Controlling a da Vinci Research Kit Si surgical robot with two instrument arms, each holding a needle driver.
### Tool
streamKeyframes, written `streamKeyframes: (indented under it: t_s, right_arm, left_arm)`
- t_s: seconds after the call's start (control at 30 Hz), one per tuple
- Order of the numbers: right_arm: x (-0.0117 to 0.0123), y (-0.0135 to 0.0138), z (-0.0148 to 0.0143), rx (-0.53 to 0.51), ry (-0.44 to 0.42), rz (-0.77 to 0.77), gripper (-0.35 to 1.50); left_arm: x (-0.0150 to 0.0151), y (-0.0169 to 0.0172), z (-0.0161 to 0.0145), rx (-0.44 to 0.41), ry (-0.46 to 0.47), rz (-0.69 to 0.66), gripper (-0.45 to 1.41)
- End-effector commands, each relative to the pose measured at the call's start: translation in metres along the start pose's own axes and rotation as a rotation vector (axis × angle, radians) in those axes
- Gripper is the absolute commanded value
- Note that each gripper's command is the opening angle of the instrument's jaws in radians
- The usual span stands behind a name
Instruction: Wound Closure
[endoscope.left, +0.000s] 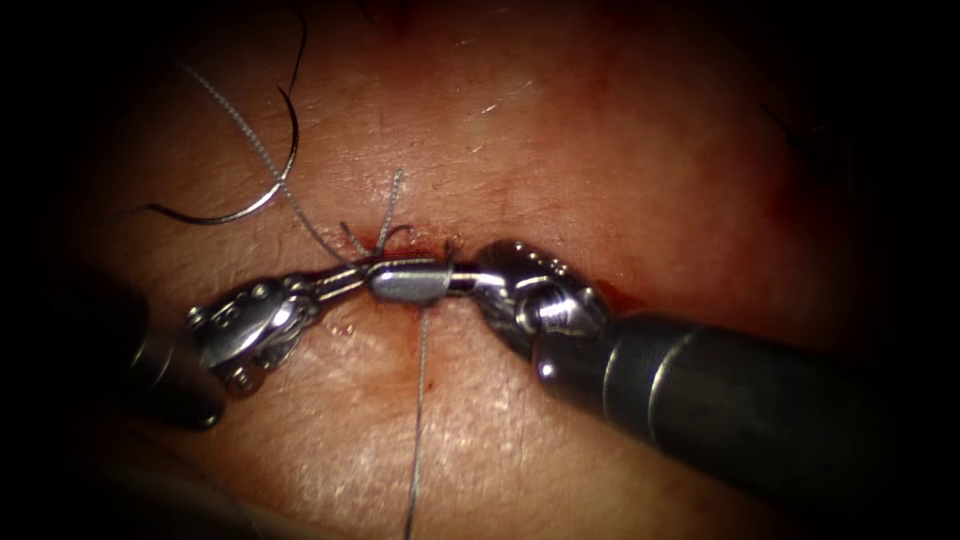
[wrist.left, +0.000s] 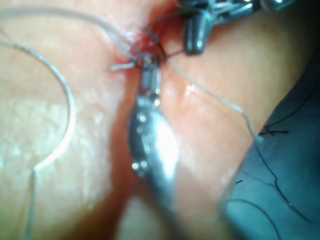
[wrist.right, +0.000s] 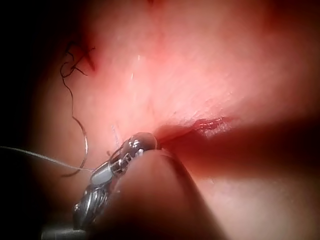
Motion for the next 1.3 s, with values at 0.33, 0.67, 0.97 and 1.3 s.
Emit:
streamKeyframes:
  t_s: [0.33,0.67,0.97,1.3]
  right_arm:
    - [-0.0027,0.0,0.0021,0.203,-0.555,-0.225,1.25]
    - [-0.0041,-0.0006,0.0044,0.337,-0.774,-0.339,1.18]
    - [-0.0075,-0.0014,0.0055,0.451,-0.893,-0.415,1.15]
    - [-0.0033,0.0009,0.0032,0.422,-0.837,-0.467,1.13]
  left_arm:
    - [0.001,0.0051,0.0011,-0.084,-0.024,-0.019,-0.45]
    - [0.0005,0.0062,0.0002,-0.106,-0.051,-0.019,-0.45]
    - [-0.0004,0.0065,-0.0025,-0.114,-0.057,-0.01,-0.45]
    - [-0.0011,0.0068,-0.0035,-0.091,-0.058,-0.002,-0.45]
